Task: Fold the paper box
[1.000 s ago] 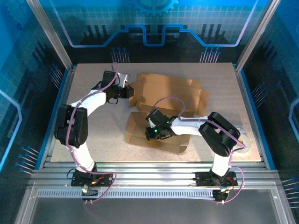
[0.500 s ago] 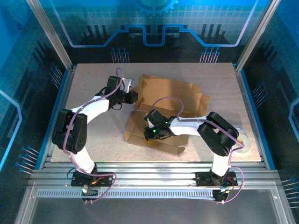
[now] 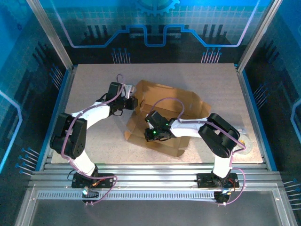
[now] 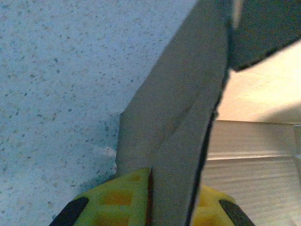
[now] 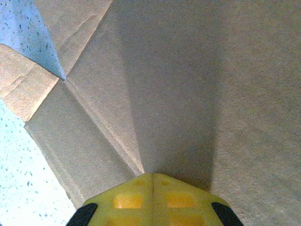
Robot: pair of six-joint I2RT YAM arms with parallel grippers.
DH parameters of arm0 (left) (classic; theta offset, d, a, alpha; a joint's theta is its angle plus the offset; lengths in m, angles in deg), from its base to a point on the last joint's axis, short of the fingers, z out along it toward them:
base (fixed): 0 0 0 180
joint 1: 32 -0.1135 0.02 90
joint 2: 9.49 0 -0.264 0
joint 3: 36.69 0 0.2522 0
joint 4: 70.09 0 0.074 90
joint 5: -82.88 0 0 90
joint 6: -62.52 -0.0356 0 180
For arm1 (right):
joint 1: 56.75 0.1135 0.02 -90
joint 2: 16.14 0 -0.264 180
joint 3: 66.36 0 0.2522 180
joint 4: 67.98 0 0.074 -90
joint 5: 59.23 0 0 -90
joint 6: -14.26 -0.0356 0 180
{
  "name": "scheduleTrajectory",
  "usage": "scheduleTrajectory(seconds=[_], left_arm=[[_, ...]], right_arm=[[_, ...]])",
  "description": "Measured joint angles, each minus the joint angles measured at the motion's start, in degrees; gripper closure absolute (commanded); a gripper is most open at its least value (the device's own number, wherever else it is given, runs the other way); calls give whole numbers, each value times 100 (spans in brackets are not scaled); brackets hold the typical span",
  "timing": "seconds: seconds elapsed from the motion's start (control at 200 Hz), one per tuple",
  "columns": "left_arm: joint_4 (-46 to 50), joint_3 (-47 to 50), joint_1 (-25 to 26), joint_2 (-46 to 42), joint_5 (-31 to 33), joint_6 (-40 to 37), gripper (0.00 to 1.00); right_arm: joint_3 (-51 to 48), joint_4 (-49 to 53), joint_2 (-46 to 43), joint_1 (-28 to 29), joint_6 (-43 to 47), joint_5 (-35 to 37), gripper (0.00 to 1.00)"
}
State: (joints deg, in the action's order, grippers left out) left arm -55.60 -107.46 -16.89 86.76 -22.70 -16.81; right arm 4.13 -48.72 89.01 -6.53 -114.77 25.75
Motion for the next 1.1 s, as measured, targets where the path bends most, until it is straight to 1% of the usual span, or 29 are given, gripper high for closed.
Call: scheduleTrajectory(seconds=[0.195,0.435,0.645,0.791,0.961,1.101], left_arm=[[-24,219,15,0,81,48,88],[7,188,66,2,83,151,87],[376,-76,103,70,105,197,87],[708,-264,129,142,122,256,87],[1010,-487,245,212,205,254,87],[1185,-627,343,264,295,251,87]], right_arm=[[0,-24,0,9,-2,13,100],[26,7,-37,9,-2,11,100],[61,214,-256,-33,48,4,100],[313,566,-581,-208,282,9,100],[866,929,-973,-457,629,-15,93],[1117,1069,-1143,-531,859,-111,87]])
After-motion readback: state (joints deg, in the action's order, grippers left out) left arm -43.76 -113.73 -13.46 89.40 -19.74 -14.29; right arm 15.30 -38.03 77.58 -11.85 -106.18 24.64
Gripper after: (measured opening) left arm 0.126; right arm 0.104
